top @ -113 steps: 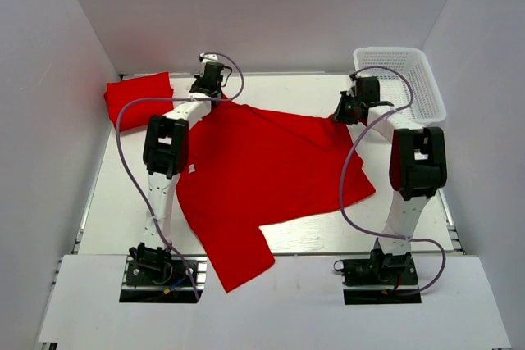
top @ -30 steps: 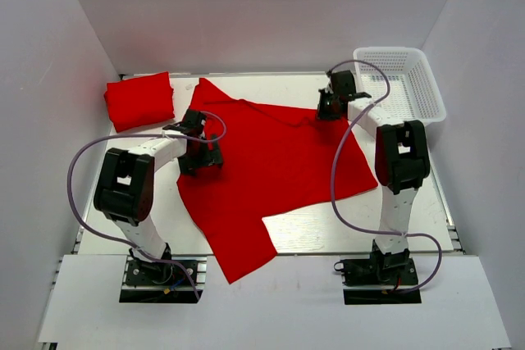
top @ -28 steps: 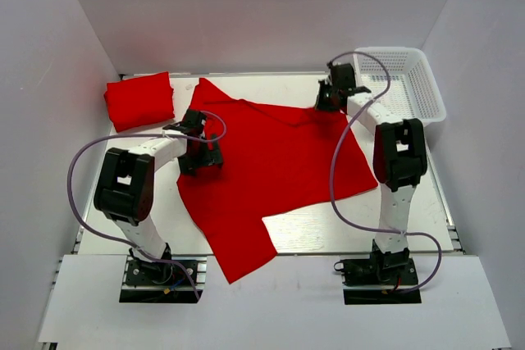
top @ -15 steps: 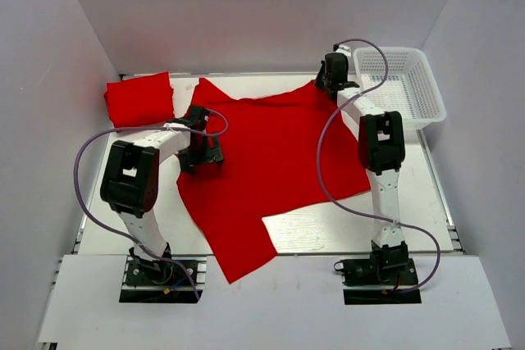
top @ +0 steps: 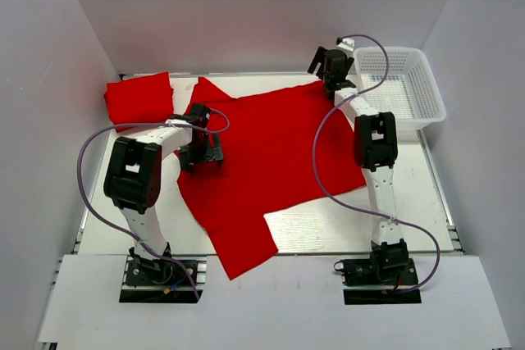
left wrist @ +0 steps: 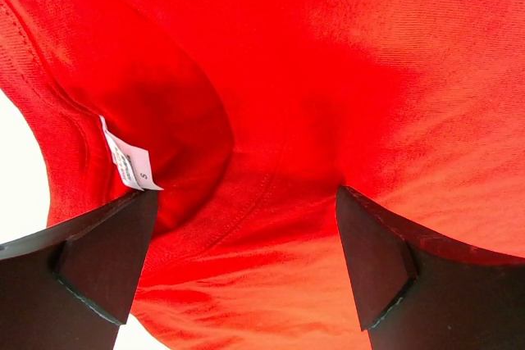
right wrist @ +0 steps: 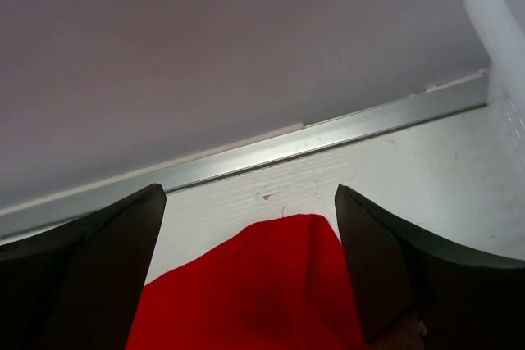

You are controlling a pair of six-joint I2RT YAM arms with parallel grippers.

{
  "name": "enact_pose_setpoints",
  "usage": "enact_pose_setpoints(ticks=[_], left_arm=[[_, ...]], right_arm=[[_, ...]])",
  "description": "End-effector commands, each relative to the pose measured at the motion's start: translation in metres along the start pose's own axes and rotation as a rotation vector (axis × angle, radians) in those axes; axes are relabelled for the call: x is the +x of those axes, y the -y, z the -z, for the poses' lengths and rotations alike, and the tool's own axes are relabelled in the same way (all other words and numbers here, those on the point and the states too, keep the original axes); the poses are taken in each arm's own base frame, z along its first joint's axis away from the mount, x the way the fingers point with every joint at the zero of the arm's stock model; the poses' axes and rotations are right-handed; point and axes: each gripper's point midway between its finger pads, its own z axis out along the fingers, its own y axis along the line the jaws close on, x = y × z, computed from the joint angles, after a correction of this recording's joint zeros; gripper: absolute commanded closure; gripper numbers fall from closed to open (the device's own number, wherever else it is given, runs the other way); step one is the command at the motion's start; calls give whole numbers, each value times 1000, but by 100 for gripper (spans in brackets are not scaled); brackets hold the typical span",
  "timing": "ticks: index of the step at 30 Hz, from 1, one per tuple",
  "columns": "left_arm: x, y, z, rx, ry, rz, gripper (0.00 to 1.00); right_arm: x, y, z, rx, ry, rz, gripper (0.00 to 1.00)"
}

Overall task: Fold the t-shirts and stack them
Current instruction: Flatten out the tshirt

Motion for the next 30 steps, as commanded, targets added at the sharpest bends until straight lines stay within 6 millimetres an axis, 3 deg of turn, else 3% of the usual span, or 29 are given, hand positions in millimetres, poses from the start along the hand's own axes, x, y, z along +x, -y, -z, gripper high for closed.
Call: enact_pose_setpoints(ticks=[1, 5, 6, 7, 9, 10, 11, 12, 13, 15, 16, 17, 18, 19, 20, 21, 23, 27, 28, 29, 30], left_arm=[[-9, 0, -8, 2, 25, -22, 0], [-31, 13, 4, 55, 84, -29, 0], [-37, 16, 9, 64, 105, -28, 0], [-42, 18, 12, 69, 117, -27, 0], [-59, 24, 29, 86, 178, -23, 0], [-73, 25, 40, 83, 225, -18, 0], [-79, 26, 44, 79, 243, -16, 0], [-85, 25, 48, 72, 259, -13, 0], [-89, 25, 53, 66, 271, -11, 0], [-102, 29, 59, 70, 303, -7, 0], [-106, 31, 60, 73, 308, -7, 0], [-111, 34, 55, 68, 299, -7, 0], [-114, 29, 52, 51, 294, 2, 0], [-122, 33, 52, 56, 305, 3, 0], [-123, 33, 47, 49, 292, 1, 0], [-121, 29, 31, 28, 251, 15, 0], [-132, 30, 26, 23, 247, 23, 0], [-144, 26, -6, 3, 220, 39, 0], [-157, 28, -5, 18, 232, 40, 0], [-154, 28, -22, 3, 196, 37, 0], [-158, 25, -27, -23, 198, 26, 0]], right_arm=[[-55, -35, 13, -151, 111, 59, 10], [-54, -68, 32, -293, 72, 173, 10], [-65, -79, 44, -324, 72, 189, 10], [-51, -79, 50, -344, 17, 201, 10], [-48, -90, 77, -399, -52, 221, 10], [-30, -86, 84, -398, -101, 240, 10], [-26, -86, 92, -396, -123, 247, 10], [-28, -79, 112, -378, -157, 255, 10], [-3, -67, 118, -348, -222, 241, 10], [15, -53, 140, -325, -302, 221, 10], [11, -47, 149, -314, -313, 196, 10], [33, -31, 162, -293, -373, 200, 10], [38, -27, 169, -282, -390, 191, 10], [24, -24, 179, -267, -364, 190, 10], [51, -8, 188, -233, -425, 192, 10], [55, -7, 194, -223, -437, 193, 10], [65, 14, 205, -163, -488, 179, 10], [97, 38, 220, -110, -576, 178, 10], [103, 40, 221, -101, -589, 177, 10], [111, 46, 221, -84, -610, 172, 10], [117, 49, 224, -77, -630, 174, 10]])
